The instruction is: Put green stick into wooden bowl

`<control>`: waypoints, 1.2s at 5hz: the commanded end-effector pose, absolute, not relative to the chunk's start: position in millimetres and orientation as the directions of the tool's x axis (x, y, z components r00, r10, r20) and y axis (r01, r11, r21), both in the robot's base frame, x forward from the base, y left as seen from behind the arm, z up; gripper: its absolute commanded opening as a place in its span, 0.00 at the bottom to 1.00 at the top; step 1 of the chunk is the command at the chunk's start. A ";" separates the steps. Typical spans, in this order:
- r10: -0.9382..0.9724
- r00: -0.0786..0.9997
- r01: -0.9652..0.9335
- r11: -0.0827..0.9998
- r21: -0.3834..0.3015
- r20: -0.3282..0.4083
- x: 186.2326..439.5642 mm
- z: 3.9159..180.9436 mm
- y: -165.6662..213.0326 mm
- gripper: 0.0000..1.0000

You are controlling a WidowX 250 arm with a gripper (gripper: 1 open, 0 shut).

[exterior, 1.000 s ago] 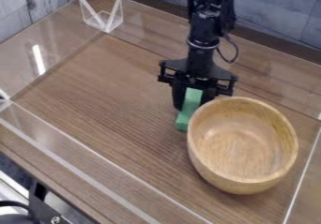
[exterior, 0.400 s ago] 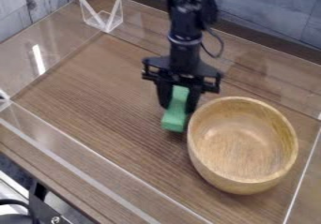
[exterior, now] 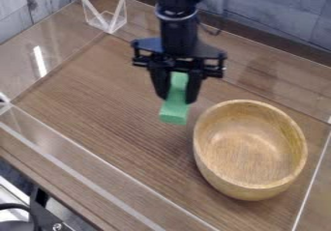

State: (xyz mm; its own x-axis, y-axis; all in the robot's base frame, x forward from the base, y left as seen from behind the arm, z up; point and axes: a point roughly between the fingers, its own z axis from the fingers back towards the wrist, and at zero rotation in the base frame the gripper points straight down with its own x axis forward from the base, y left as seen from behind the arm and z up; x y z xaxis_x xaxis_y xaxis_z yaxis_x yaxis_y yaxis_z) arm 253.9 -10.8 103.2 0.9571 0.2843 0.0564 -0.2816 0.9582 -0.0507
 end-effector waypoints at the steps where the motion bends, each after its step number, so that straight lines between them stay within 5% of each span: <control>1: 0.264 0.958 -0.256 0.963 -0.086 0.109 256.1 128.3 -30.3 0.00; 4: 0.364 0.927 -0.352 0.928 -0.118 0.094 221.6 130.2 -112.9 0.00; 6: 0.380 0.921 -0.369 0.921 -0.127 0.080 226.7 76.3 -125.5 0.00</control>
